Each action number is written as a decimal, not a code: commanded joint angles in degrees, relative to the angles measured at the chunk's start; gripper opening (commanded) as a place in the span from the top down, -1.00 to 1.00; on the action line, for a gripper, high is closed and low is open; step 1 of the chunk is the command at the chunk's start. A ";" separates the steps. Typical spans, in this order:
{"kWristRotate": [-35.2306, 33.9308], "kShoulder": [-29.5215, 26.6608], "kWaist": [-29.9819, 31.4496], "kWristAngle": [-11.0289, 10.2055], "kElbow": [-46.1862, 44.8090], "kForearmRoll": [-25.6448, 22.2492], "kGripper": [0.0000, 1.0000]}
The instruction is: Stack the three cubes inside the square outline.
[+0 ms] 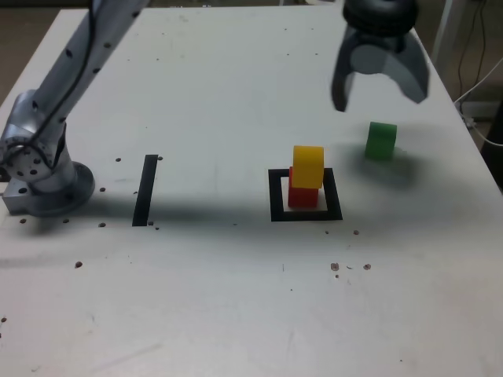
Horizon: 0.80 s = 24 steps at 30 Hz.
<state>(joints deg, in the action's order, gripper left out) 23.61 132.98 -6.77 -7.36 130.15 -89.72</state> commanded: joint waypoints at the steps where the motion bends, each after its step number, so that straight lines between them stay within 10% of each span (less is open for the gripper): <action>1: 0.63 1.41 -0.19 0.56 1.21 -1.46 -0.97; 24: 3.28 12.16 -2.66 5.21 6.05 -2.79 -0.58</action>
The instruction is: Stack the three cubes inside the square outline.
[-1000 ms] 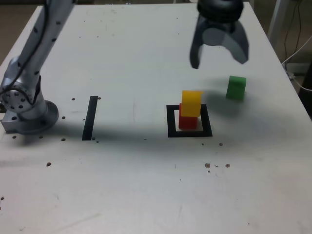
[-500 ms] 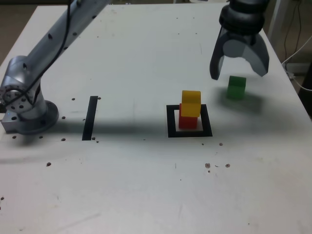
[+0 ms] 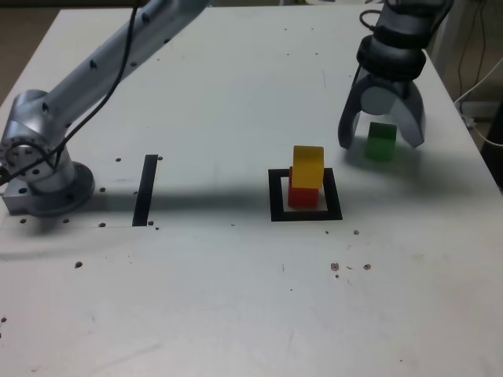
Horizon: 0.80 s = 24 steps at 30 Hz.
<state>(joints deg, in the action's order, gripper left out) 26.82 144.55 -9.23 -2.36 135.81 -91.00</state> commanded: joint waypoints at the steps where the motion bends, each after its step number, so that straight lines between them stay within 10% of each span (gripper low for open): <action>1: 0.08 0.95 -0.28 0.39 0.69 -1.51 -0.45; 9: 0.20 1.58 -0.02 0.13 2.50 -1.24 0.43; 24: 0.25 1.28 0.17 0.32 2.44 -1.64 0.48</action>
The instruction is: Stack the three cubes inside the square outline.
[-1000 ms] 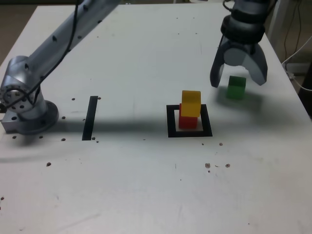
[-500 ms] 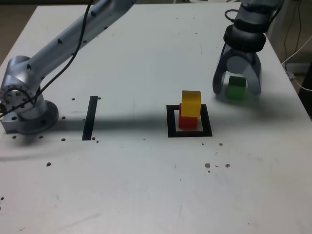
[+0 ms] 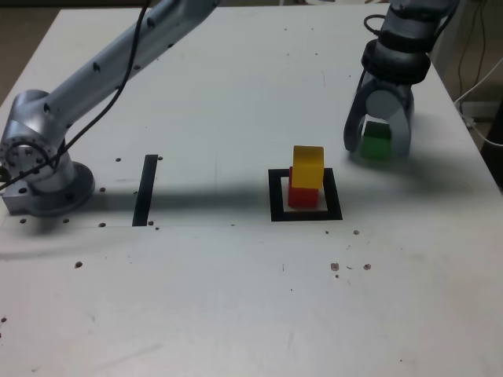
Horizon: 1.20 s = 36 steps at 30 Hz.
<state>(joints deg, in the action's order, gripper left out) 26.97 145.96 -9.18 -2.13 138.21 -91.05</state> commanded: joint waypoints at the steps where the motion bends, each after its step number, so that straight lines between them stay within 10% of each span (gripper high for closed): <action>1: 0.09 -0.19 0.15 0.10 0.04 -1.62 0.48; 21: -5.01 -15.82 2.62 -1.64 -11.07 -2.64 0.48; 36: -19.61 -26.49 8.21 2.22 -25.97 -2.10 0.48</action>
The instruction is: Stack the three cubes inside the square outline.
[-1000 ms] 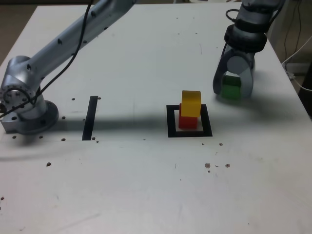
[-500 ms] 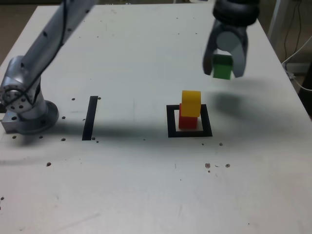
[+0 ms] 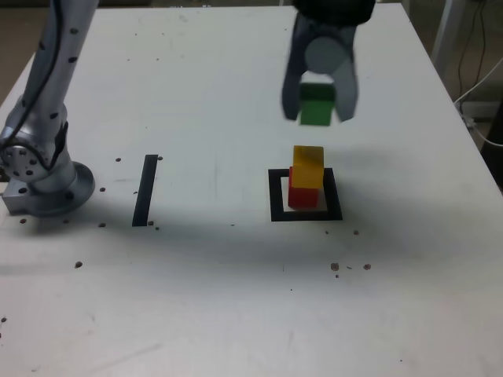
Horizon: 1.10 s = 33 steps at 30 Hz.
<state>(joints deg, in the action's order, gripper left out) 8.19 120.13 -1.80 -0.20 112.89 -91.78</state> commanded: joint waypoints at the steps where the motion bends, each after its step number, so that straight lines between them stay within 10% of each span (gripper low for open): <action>1: -1.40 -0.73 1.15 0.46 -1.11 -1.28 0.48; 33: -4.06 0.70 3.50 4.15 -4.53 1.52 0.48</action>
<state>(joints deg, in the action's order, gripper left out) 4.24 120.41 1.62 3.81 108.52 -89.56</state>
